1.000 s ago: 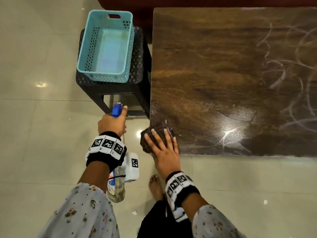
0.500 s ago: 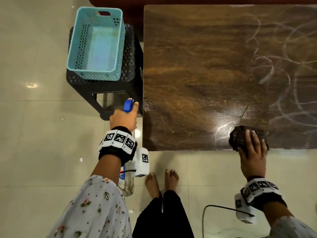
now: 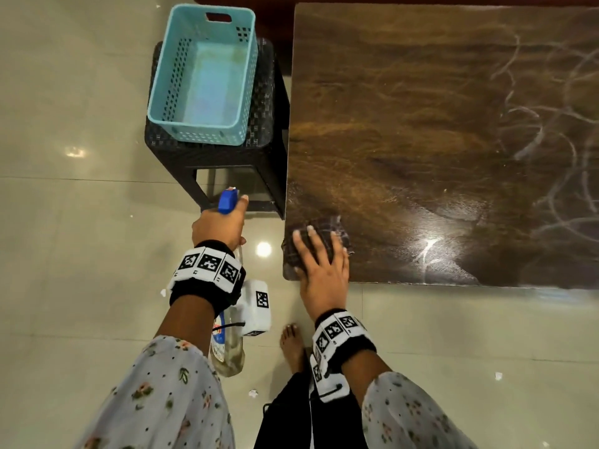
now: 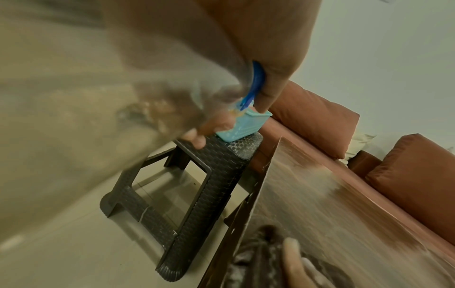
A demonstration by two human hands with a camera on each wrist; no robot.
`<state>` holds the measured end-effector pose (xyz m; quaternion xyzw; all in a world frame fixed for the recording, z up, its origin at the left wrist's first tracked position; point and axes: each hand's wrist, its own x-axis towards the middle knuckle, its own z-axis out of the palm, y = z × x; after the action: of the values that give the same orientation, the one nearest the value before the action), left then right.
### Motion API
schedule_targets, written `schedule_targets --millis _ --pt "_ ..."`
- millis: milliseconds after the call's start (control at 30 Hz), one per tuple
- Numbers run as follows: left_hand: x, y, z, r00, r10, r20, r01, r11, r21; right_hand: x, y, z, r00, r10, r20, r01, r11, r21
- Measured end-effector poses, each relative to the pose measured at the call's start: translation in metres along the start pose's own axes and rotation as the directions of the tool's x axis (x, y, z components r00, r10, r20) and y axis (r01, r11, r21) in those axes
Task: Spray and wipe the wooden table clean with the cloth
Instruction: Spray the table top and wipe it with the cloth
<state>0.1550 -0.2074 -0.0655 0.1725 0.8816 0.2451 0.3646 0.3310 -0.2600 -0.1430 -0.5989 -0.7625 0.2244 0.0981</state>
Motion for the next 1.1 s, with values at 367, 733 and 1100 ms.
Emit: schedule_targets --millis 367,733,1100 --pt "-0.042 0.049 0.05 0.992 0.116 0.057 -0.117 0.993 0.017 -0.039 0.145 -0.049 0.963 -0.269 -0.009 0.262 0.944 -0.201" --pt "-0.156 0.114 0.18 0.973 0.202 0.109 -0.216 0.966 0.139 -0.047 0.337 -0.169 0.988 -0.022 -0.152 -0.002 0.988 -0.156" --pt "-0.245 0.196 0.302 0.94 0.29 0.181 -0.295 0.955 -0.001 -0.005 0.409 -0.274 0.909 0.273 -0.315 -0.239 0.96 0.144"
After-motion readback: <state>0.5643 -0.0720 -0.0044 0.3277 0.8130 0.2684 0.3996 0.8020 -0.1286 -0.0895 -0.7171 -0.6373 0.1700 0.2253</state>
